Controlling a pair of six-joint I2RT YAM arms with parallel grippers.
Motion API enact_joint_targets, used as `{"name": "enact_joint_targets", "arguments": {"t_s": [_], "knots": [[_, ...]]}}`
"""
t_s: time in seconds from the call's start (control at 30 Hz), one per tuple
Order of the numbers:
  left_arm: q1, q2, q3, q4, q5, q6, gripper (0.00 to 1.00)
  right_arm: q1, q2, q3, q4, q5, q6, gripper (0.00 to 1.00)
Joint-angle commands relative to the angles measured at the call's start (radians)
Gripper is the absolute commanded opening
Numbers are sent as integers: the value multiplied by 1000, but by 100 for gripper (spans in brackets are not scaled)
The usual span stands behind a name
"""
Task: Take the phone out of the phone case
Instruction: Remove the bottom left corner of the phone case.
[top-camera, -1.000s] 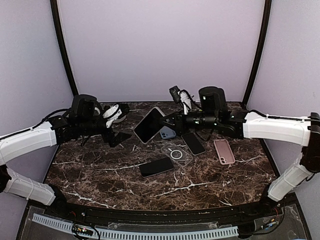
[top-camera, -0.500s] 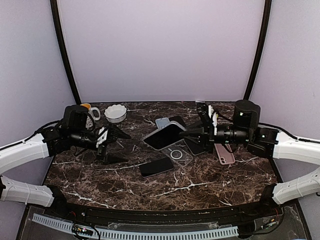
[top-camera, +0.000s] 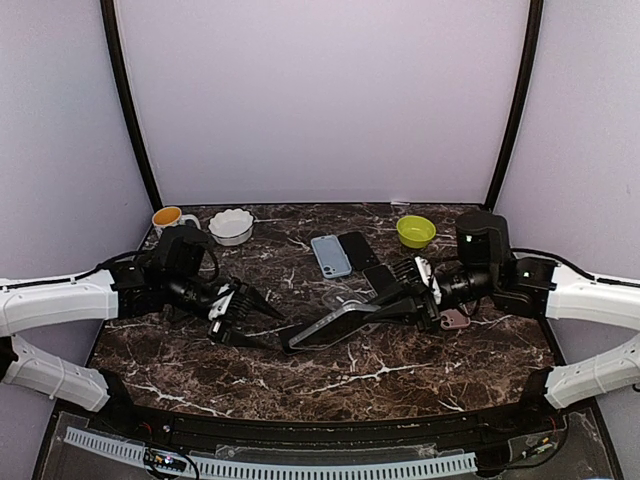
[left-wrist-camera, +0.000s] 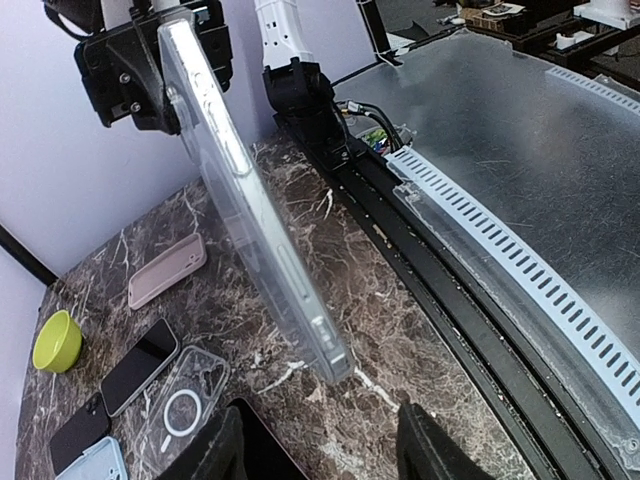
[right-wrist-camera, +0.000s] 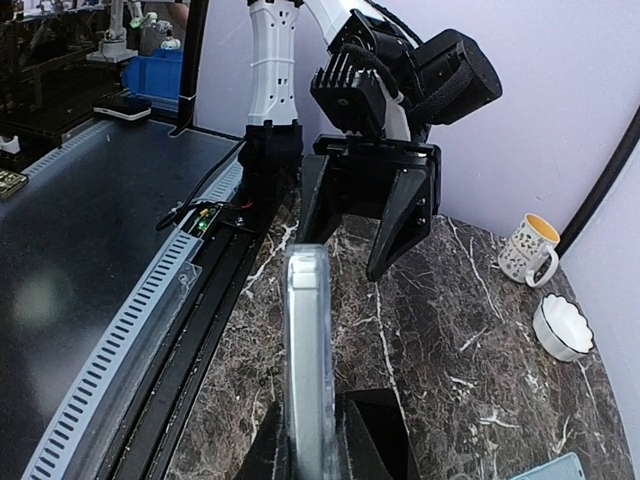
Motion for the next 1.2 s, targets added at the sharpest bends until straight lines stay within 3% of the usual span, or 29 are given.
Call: {"name": "enact_joint_targets", "arguments": {"t_s": [0.0, 0.47, 1.17], "knots": [[-46, -4, -32, 70, 8, 13, 54, 31, 2, 52, 80, -40, -28, 0], [-104, 27, -35, 42, -48, 59, 35, 69, 57, 100, 68, -17, -81, 0], [-189, 24, -21, -105, -107, 127, 27, 150, 85, 155, -6, 70, -215, 0]]}}
